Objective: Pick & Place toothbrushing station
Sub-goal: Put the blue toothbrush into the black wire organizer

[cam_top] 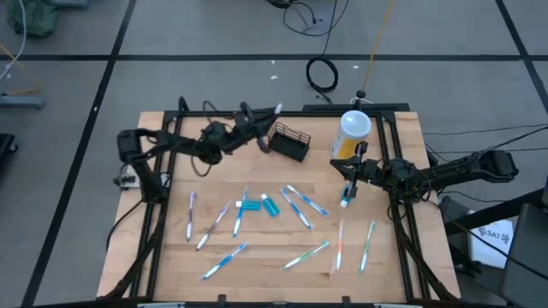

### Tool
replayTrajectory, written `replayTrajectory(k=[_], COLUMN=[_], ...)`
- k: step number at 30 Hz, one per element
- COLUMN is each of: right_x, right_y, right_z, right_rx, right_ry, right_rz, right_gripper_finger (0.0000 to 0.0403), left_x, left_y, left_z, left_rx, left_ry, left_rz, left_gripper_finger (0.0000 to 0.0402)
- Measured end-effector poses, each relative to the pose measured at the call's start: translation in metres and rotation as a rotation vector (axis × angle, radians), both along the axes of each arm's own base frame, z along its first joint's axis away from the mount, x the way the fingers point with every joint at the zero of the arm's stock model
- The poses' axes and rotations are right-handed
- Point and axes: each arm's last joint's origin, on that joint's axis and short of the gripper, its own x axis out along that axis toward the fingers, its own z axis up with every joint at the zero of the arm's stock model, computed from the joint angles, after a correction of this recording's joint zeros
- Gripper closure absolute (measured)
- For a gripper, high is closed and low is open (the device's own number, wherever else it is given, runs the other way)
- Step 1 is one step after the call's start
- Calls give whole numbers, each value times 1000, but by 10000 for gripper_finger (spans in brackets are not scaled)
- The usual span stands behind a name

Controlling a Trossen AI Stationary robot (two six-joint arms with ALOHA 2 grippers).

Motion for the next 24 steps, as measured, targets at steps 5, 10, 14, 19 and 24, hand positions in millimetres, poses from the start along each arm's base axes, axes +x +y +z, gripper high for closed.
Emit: replayTrajectory(k=[5, 10, 14, 19, 24], right_x=[0, 0, 0, 0, 0], right_y=[0, 0, 0, 0, 0], right_z=[0, 0, 0, 0, -1], right_rx=[1, 1, 0, 0, 0], right_ry=[-1, 0, 2, 5, 12], right_rz=[0, 0, 1, 1, 1], right_gripper_finger=[383, 383, 383, 383, 383], left_x=[24, 41, 49, 50, 49], left_y=[23, 41, 53, 63, 67], left_z=[-3, -13, -24, -41, -43], left_rx=[-33, -20, -50, -118, -170], left_ry=[-32, -27, -21, 4, -5], left_rz=[13, 50, 62, 93, 85], left_gripper_finger=[392, 389, 390, 391, 390])
